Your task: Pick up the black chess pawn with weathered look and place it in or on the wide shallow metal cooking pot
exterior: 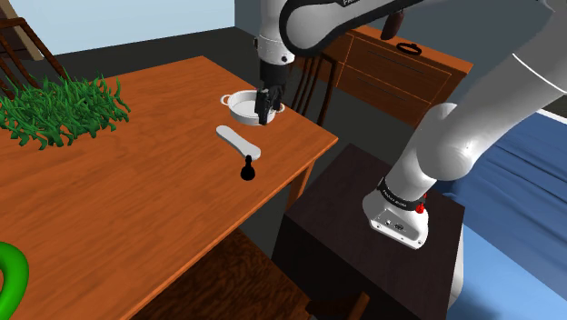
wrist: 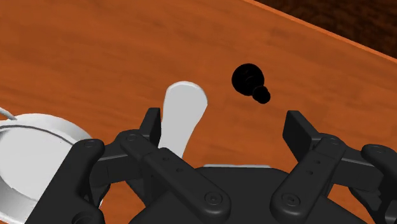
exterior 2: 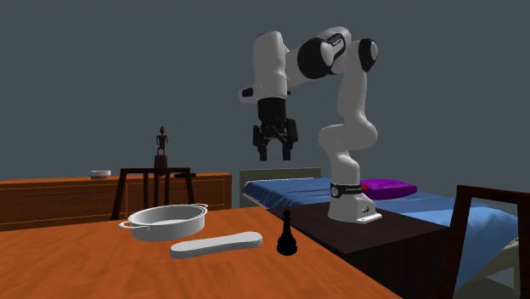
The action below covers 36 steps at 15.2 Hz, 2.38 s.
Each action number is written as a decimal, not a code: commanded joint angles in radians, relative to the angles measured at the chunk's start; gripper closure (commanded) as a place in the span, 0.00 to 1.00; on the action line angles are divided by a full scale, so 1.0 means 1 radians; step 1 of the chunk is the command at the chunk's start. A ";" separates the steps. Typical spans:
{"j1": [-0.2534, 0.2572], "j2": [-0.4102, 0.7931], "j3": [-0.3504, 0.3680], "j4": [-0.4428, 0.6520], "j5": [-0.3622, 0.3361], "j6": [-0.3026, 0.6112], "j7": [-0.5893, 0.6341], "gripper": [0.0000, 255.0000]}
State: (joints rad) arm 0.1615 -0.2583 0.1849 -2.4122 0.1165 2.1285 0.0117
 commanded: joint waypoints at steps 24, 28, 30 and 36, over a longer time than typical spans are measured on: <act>0.070 0.424 0.087 0.065 -0.135 0.287 0.130 0.00; 0.070 0.423 0.087 0.065 -0.135 0.287 0.130 1.00; 0.070 0.423 0.087 0.065 -0.135 0.287 0.130 1.00; 0.069 0.412 0.089 0.067 -0.130 0.274 0.127 1.00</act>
State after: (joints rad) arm 0.2305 0.1591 0.2726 -2.3463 -0.0160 2.4090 0.1399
